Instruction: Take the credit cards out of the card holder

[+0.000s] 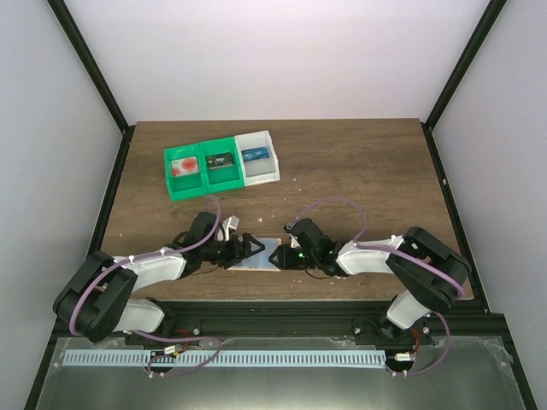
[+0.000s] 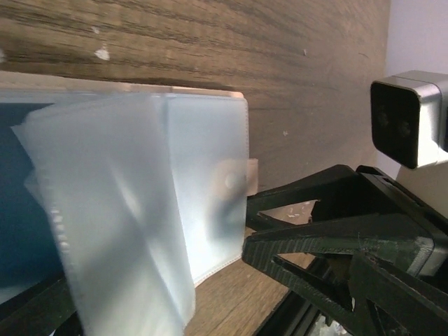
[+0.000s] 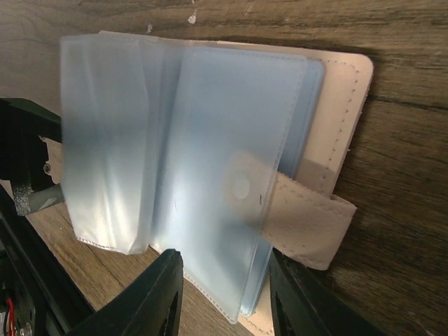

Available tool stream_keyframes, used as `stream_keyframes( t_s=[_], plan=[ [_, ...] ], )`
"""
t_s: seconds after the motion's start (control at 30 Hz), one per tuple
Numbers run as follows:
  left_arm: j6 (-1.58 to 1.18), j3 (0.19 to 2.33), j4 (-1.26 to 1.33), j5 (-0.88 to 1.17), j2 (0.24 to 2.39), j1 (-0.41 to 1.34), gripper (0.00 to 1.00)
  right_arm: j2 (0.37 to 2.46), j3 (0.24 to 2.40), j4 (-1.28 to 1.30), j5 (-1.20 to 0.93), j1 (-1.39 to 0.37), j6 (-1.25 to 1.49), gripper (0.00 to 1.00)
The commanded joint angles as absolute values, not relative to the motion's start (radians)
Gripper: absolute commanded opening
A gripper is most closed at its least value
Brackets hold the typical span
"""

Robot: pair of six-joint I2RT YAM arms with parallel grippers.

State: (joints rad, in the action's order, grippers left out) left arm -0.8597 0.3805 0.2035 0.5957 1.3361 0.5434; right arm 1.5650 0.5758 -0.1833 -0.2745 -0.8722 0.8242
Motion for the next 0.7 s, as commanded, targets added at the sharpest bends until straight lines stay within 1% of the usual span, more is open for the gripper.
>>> stream_keyframes(
  t_s=[0.0,0.3,0.47,0.67],
  plan=[
    [-0.902,0.406,0.274,0.598,1.351,0.564,0.95,1.557,0.554,-0.203,-0.243,-0.881,0.814,0.37],
    [-0.957,0.420,0.398,0.643,1.383,0.581,0.95,1.477,0.494,-0.248,-0.212,-0.881,0.821,0.37],
    [-0.987,0.419,0.447,0.666,1.398,0.594,0.95,1.394,0.478,-0.217,-0.159,-0.881,0.817,0.41],
    [-1.005,0.421,0.479,0.675,1.399,0.605,0.95,1.298,0.443,-0.221,-0.120,-0.881,0.816,0.42]
  ],
)
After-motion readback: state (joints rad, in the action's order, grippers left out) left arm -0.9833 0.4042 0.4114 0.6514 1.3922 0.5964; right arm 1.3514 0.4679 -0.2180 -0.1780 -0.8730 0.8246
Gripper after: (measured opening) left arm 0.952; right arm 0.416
